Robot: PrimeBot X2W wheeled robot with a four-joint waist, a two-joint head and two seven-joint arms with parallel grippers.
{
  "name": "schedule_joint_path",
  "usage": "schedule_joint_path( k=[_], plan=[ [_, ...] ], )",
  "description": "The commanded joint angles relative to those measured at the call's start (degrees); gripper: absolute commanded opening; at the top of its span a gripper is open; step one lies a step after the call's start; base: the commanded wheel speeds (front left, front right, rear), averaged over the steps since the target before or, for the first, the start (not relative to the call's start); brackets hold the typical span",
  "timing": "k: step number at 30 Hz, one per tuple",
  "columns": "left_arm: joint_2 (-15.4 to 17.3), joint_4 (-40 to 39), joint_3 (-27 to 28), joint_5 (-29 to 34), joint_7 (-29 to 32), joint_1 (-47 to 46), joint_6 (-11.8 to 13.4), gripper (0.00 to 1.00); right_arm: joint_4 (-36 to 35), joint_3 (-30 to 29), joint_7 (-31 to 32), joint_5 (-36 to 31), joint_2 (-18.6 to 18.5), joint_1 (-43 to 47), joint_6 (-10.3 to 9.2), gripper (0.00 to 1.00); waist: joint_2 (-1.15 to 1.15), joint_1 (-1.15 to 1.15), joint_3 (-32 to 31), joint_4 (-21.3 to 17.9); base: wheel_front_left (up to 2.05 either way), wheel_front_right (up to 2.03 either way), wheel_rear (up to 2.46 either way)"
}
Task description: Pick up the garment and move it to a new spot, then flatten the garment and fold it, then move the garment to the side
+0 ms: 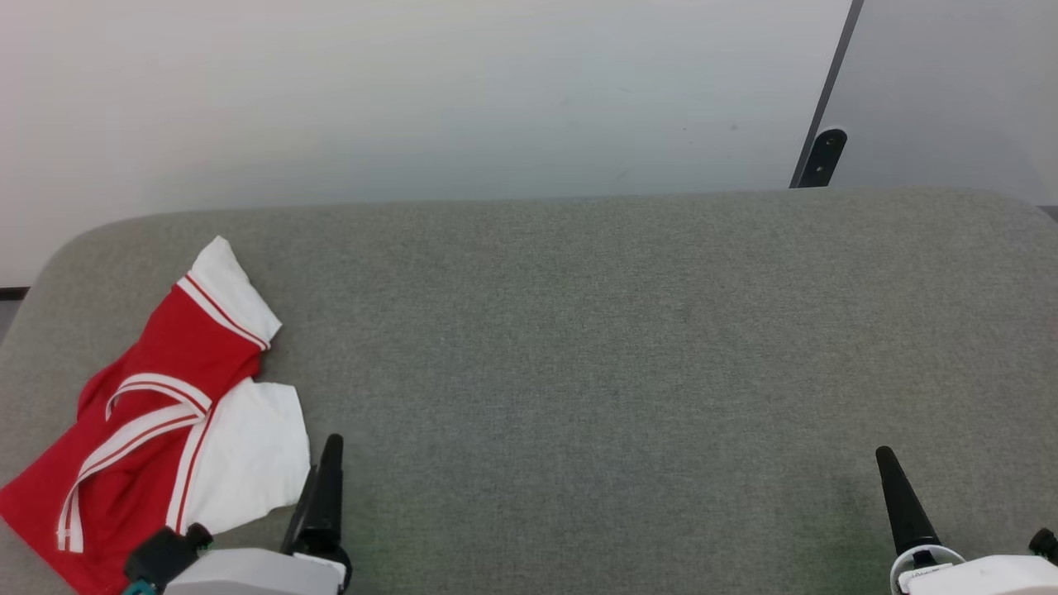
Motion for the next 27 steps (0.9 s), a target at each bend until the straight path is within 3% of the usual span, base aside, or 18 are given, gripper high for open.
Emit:
schedule_joint_path(
  k=[1, 27],
  plan=[
    [0.28, -1.13, -0.47, 2.53, -0.44, -0.18, 0.15, 1.0, -1.09, 0.26, -0.41, -1.92, -0.45, -0.45, 0.01, 1.0, 0.0, 0.0, 0.03, 0.0, 0.0, 0.0, 0.0],
    [1.2, -5.63, -4.35, 30.66, -5.08, 2.3, 6.85, 1.0, -4.24, 1.83, -3.99, -26.56, -2.39, 0.53, 0.02, 1.0, 0.0, 0.0, 0.67, 0.25, 0.0, 0.0, 0.0]
  ],
)
